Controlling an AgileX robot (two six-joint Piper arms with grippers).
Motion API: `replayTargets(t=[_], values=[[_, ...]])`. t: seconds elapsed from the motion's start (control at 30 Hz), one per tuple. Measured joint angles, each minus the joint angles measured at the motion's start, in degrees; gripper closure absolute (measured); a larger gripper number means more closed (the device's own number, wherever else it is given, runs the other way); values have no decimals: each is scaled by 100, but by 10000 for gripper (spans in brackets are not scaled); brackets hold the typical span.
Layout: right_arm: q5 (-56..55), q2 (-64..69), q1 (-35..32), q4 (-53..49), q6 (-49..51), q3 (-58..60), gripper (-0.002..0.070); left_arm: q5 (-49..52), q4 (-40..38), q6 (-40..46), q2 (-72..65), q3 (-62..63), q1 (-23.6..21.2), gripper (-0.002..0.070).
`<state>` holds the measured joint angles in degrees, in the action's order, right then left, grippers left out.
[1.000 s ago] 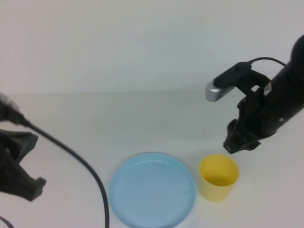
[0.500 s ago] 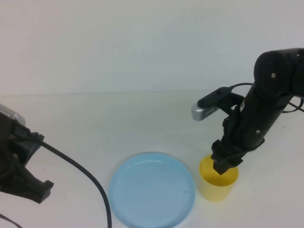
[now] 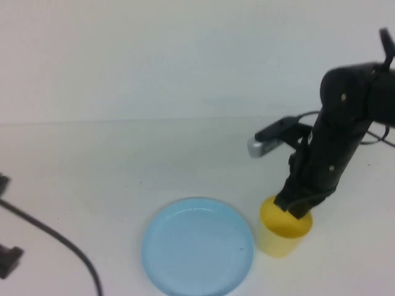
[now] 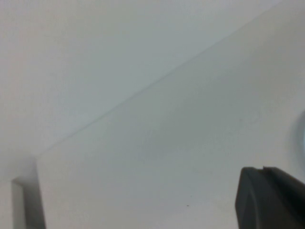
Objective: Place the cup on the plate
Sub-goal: Pick up the cup from the table, then place the cup on the plate
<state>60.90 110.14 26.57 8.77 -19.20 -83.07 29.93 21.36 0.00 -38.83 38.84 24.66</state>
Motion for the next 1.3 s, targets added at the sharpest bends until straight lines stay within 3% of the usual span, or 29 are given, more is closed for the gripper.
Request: replayTargets(t=[0.23, 0.5, 0.63, 0.77, 1.3], values=[[583, -358, 283, 119, 280, -951, 645, 264, 430, -798, 566, -24, 0, 675], [361, 315, 1372, 67, 624, -1373, 645, 114, 809, -1171, 566, -237, 0, 675], [342, 836, 1434, -57, 764, -1535, 645, 102, 1305, -1992, 566, -375, 0, 675], [338, 1122, 1434, -144, 788, -1769, 645, 102, 1505, -2254, 566, -375, 0, 675], [335, 1380, 1437, -307, 810, -1981, 645, 124, 1739, -2455, 566, -403, 0, 675]])
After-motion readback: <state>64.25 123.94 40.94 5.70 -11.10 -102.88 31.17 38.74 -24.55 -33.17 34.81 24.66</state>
